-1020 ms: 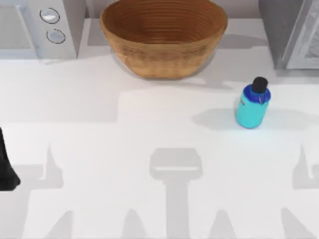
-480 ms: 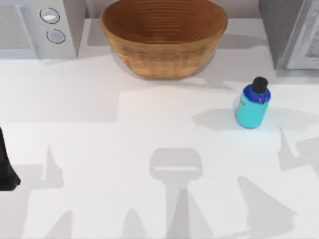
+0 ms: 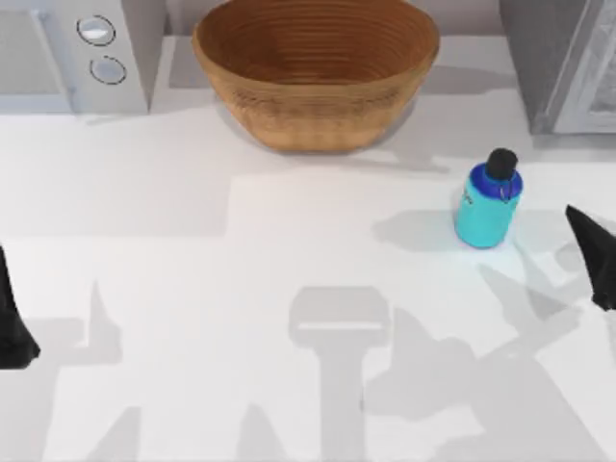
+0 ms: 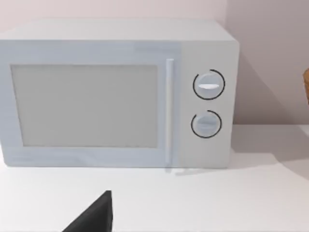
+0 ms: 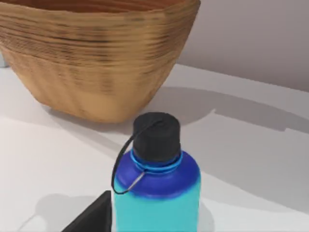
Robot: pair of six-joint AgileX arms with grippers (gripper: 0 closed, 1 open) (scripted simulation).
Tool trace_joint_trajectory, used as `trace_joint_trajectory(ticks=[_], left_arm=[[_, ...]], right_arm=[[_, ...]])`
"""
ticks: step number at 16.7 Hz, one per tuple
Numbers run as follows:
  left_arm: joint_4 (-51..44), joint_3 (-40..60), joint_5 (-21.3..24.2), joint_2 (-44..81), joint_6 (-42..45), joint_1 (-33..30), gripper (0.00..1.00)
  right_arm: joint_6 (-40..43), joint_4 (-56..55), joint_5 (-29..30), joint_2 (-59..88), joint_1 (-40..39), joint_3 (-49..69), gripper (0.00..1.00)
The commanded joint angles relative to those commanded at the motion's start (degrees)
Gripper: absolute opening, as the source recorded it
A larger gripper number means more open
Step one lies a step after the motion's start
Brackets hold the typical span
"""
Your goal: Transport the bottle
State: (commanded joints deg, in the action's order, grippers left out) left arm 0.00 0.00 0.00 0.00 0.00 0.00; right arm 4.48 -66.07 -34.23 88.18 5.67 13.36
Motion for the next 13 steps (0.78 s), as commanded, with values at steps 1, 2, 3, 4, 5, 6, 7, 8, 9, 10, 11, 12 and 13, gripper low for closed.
trace_joint_trajectory(ticks=[1,2,3,4,5,6,7,8,9,10,11,12,13], left_arm=[[0.0,0.0,0.0,0.0,0.0,0.0,1.0],[0.0,0.0,0.0,0.0,0.0,0.0,1.0],[0.0,0.0,0.0,0.0,0.0,0.0,1.0],[0.0,0.0,0.0,0.0,0.0,0.0,1.0],[0.0,0.0,0.0,0.0,0.0,0.0,1.0],[0.0,0.0,0.0,0.0,0.0,0.0,1.0],[0.0,0.0,0.0,0.0,0.0,0.0,1.0],[0.0,0.0,0.0,0.0,0.0,0.0,1.0],[0.0,0.0,0.0,0.0,0.0,0.0,1.0],[0.0,0.0,0.0,0.0,0.0,0.0,1.0],[0.0,0.0,0.0,0.0,0.0,0.0,1.0],[0.0,0.0,0.0,0.0,0.0,0.0,1.0],[0.0,0.0,0.0,0.0,0.0,0.0,1.0]], right_arm=[[0.3,-4.1,-2.1,5.6,0.3,0.8,1.0],[0.6,-8.1,-4.2,10.9,0.6,1.7,1.0],[0.9,-11.9,-6.2,15.9,0.9,2.5,1.0],[1.1,-15.4,-8.0,20.5,1.1,3.4,1.0],[1.2,-18.8,-9.7,24.6,1.3,4.3,1.0],[1.3,-21.8,-11.2,28.3,1.4,5.2,1.0],[1.4,-24.5,-12.6,31.4,1.6,6.0,1.0],[1.5,-26.8,-13.7,34.0,1.6,6.7,1.0],[1.5,-28.6,-14.7,36.0,1.7,7.3,1.0],[1.5,-29.9,-15.3,37.4,1.7,7.8,1.0],[1.5,-30.7,-15.8,38.3,1.7,8.1,1.0],[1.5,-31.0,-15.9,38.5,1.7,8.2,1.0],[1.5,-31.0,-15.9,38.5,1.7,8.2,1.0]])
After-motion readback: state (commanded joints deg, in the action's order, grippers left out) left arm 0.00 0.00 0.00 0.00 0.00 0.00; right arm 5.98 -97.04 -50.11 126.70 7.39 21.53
